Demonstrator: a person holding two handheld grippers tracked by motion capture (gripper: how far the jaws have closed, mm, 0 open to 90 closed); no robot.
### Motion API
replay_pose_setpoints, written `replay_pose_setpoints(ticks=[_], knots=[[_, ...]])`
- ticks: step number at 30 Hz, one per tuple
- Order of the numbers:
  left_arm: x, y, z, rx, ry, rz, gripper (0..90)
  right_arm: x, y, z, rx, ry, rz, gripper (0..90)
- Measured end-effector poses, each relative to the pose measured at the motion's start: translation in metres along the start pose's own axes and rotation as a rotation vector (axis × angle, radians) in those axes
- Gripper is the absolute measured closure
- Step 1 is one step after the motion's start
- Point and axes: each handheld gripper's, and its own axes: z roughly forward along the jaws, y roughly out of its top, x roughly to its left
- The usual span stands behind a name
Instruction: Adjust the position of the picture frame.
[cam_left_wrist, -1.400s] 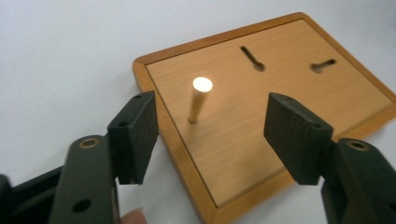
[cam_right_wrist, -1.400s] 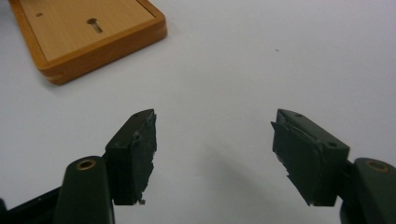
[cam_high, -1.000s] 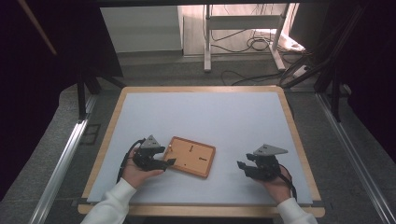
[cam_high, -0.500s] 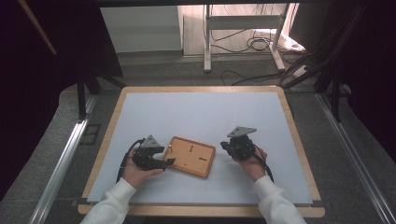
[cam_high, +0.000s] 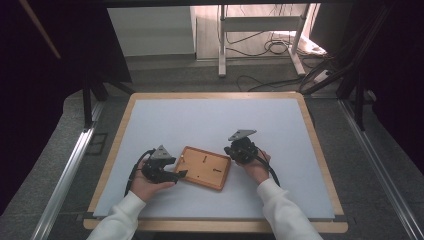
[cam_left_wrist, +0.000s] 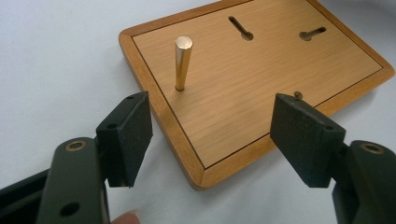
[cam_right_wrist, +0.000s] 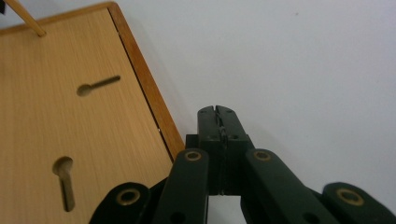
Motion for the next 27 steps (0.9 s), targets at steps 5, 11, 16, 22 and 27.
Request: replay_pose_setpoints(ticks=[5, 11, 16, 22, 27], knots=[[-0.001, 0.000, 0.000, 0.000, 0.003, 0.002, 30.0, -0.001, -0.003, 0.005, 0.024, 0.000, -0.015, 90.0], [0.000, 0.000, -0.002, -0.006, 0.008, -0.002, 29.9, 0.001, -0.004, 0.003, 0.036, 0.000, -0.032, 90.0], [0.001, -0.003, -0.003, -0.004, 0.010, -0.002, 29.9, 0.001, -0.009, 0.002, 0.067, -0.012, -0.052, 90.0], [0.002, -0.007, -0.007, -0.010, 0.013, -0.011, 29.9, 0.004, -0.013, -0.001, 0.074, -0.015, -0.066, 90.0], [0.003, -0.010, -0.009, -0.011, 0.014, -0.013, 29.7, 0.015, -0.019, -0.009, 0.085, -0.018, -0.095, 90.0]])
